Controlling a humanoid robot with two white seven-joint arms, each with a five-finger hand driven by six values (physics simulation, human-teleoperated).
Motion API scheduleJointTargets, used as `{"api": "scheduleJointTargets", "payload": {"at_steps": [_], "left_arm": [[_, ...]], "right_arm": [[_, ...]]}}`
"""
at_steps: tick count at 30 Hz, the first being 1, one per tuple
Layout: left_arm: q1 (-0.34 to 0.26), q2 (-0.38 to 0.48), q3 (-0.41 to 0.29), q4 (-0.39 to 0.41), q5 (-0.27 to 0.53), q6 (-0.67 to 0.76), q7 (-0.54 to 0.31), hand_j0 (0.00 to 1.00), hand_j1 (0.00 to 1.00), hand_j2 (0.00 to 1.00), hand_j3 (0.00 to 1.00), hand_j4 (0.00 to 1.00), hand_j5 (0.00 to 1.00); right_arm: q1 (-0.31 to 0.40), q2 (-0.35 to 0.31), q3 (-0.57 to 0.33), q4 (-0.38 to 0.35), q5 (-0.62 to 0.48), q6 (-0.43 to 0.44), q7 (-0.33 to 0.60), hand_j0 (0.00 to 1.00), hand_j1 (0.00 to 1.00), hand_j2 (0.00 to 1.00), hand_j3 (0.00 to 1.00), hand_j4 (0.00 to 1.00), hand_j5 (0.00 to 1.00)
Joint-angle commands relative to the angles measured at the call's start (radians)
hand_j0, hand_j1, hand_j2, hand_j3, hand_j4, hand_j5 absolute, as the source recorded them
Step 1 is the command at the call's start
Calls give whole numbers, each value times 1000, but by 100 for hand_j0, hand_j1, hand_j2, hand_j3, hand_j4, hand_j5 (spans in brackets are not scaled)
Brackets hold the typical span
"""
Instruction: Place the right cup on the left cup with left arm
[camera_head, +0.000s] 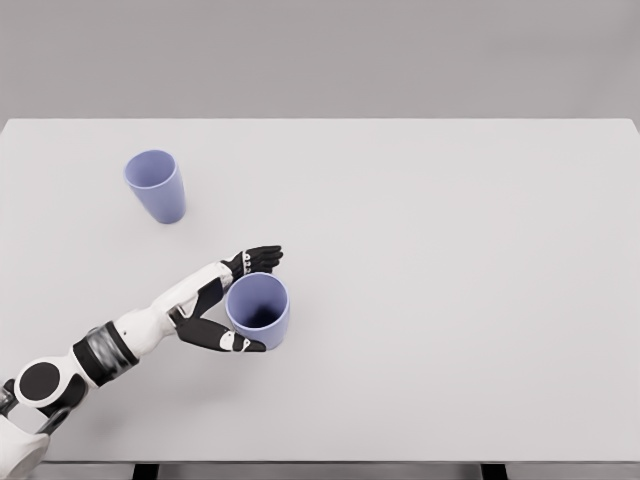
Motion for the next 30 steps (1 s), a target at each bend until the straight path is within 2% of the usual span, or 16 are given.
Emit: {"api": "scheduleJointTargets", "payload": {"at_steps": [1, 9, 21, 30], "left_arm": [[0, 0, 0, -1, -1, -3, 0, 100, 100, 100, 100, 100, 100], [3, -15, 11, -1, -79, -13, 0, 100, 100, 100, 100, 100, 100], [-8, -12, 15, -8, -79, -10, 0, 100, 100, 100, 100, 100, 100], [-5, -10, 15, -10, -78, -13, 0, 82, 82, 82, 82, 82, 82]], "right_arm": [[0, 0, 0, 0, 0, 0, -1, 100, 100, 100, 100, 100, 100], [0, 0, 0, 0, 0, 0, 0, 100, 100, 100, 100, 100, 100], [0, 0, 0, 0, 0, 0, 0, 100, 100, 100, 100, 100, 100], [0, 0, 0, 0, 0, 1, 0, 100, 100, 100, 100, 100, 100]]}}
